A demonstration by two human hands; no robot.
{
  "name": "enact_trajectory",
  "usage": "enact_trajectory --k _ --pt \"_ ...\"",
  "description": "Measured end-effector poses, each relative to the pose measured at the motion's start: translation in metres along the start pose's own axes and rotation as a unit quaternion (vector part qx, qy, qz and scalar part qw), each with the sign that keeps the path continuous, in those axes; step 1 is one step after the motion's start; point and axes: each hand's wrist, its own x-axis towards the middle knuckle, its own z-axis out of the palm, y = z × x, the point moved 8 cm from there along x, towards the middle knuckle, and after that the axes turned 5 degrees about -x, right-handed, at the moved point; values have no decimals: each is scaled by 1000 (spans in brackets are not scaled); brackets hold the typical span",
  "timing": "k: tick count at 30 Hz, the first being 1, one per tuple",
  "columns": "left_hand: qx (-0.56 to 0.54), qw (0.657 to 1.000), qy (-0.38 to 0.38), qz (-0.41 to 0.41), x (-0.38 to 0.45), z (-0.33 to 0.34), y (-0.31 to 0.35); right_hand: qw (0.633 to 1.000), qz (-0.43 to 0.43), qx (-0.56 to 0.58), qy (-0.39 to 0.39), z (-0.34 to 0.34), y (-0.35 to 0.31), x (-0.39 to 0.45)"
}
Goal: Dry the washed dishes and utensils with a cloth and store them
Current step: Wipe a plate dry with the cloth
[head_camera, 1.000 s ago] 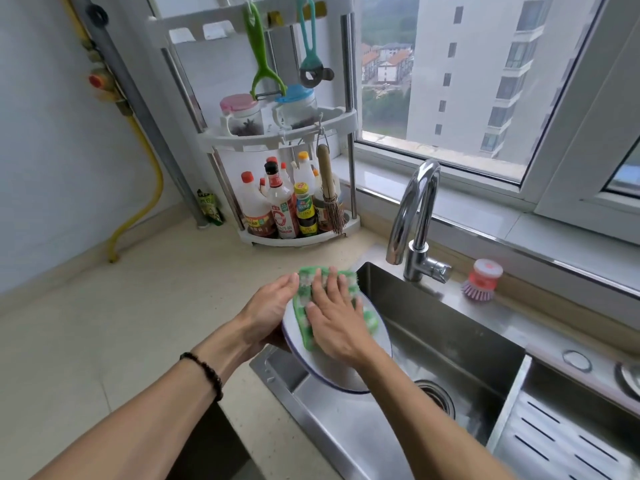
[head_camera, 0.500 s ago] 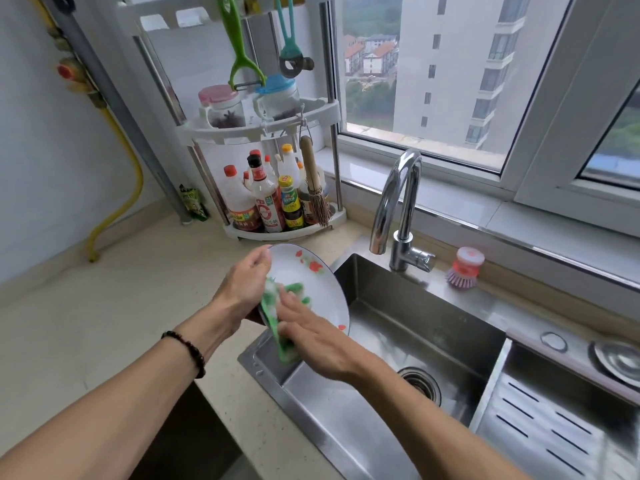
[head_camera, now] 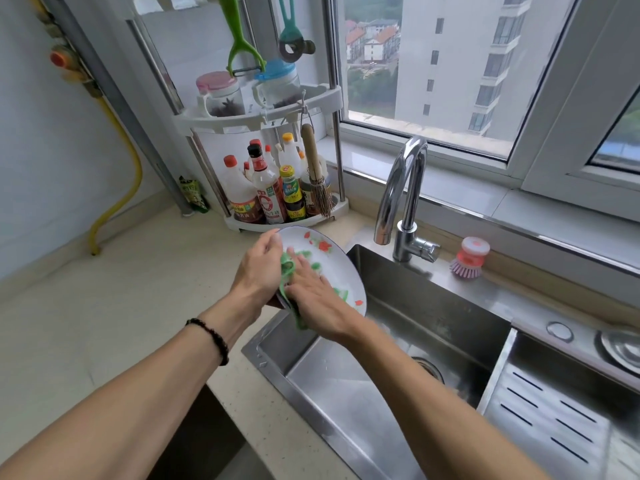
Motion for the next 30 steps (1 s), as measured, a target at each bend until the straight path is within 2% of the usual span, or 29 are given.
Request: enact_trajectory --k 4,8,11,13,15,17,20,21,23,25,27,30 --pt "-12 1000 13 -10 7 -13 -9 995 -58 -44 -71 10 16 -31" --pt "0 996 90 24 1 -14 -8 997 11 -69 -20 7 26 -23" --pt "9 996 83 44 2 -15 -1 996 -42 -78 -11 20 13 -30" --pt "26 997 54 55 4 -14 2 984 -65 -168 -6 17 29 -33" --pt "24 997 56 48 3 -13 3 966 -33 -257 -1 8 50 -28" --pt "7 996 82 19 1 -14 -2 972 -15 -236 6 6 44 -25" --pt "-19 996 84 -20 0 -17 -9 988 -73 -135 19 18 18 -33" --pt "-15 997 64 -28 0 -16 -9 988 -78 -132 6 18 21 -36" --pt "-7 999 34 -40 -1 -14 -10 979 -59 -196 -19 12 45 -36" --pt "-2 998 44 -50 -3 -15 -13 972 -26 -231 -19 7 55 -36" --pt "-2 996 65 -64 -2 -20 -18 982 -34 -183 -15 13 35 -36" --pt "-13 996 43 -77 0 -17 -21 988 -74 -133 -10 18 21 -41"
